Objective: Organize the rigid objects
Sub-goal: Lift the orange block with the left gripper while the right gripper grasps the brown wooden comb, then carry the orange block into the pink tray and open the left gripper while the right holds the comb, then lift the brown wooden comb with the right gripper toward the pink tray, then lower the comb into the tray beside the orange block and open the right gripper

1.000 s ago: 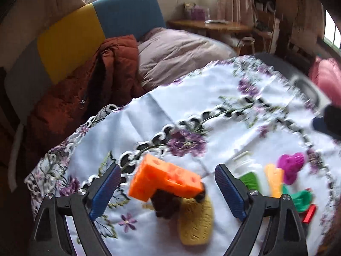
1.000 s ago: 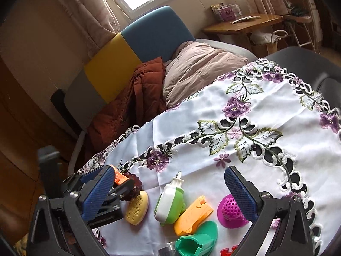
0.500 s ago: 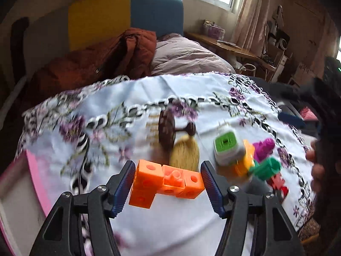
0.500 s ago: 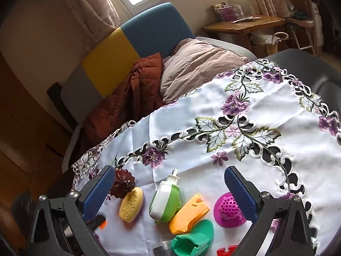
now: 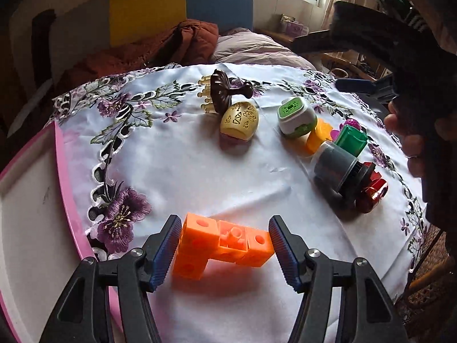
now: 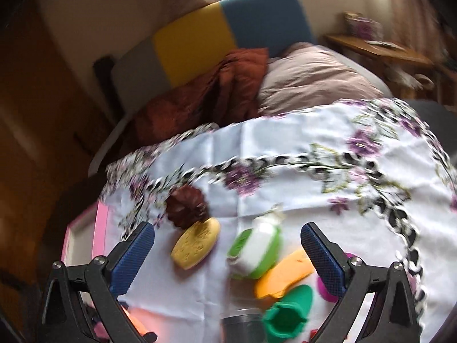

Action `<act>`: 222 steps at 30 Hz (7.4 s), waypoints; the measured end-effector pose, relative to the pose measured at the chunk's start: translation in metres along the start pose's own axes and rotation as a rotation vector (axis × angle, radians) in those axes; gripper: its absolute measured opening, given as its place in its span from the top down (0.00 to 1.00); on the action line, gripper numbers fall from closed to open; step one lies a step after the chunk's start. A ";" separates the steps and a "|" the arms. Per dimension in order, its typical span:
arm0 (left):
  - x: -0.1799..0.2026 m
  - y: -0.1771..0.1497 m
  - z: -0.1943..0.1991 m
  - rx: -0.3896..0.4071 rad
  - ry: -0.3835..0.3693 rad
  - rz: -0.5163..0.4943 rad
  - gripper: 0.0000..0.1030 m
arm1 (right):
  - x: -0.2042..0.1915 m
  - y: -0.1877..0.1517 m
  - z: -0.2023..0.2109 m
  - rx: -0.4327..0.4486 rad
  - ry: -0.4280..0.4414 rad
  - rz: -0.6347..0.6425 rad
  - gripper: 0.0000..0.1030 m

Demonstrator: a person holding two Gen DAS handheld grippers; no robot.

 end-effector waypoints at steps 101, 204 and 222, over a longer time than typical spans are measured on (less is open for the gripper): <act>-0.320 0.013 0.043 0.052 0.365 0.497 0.23 | -0.085 -0.102 -0.062 -0.352 -0.018 0.345 0.42; -0.250 -0.129 0.148 0.087 0.338 0.611 0.24 | -0.362 -0.115 -0.176 -0.387 0.206 0.468 0.38; -0.251 -0.128 0.149 0.093 0.350 0.607 0.24 | -0.362 -0.103 -0.144 -0.326 0.283 0.424 0.21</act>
Point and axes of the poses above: each gripper's, at about its wrist camera, not at the fingertips, and z roughly against the way its jaws point, x to its right, y to its top, the point moved 6 cm from there along -z, roughly the way its jaws point, and after that the axes turned 5 degrees about y, right-handed, at the moved point
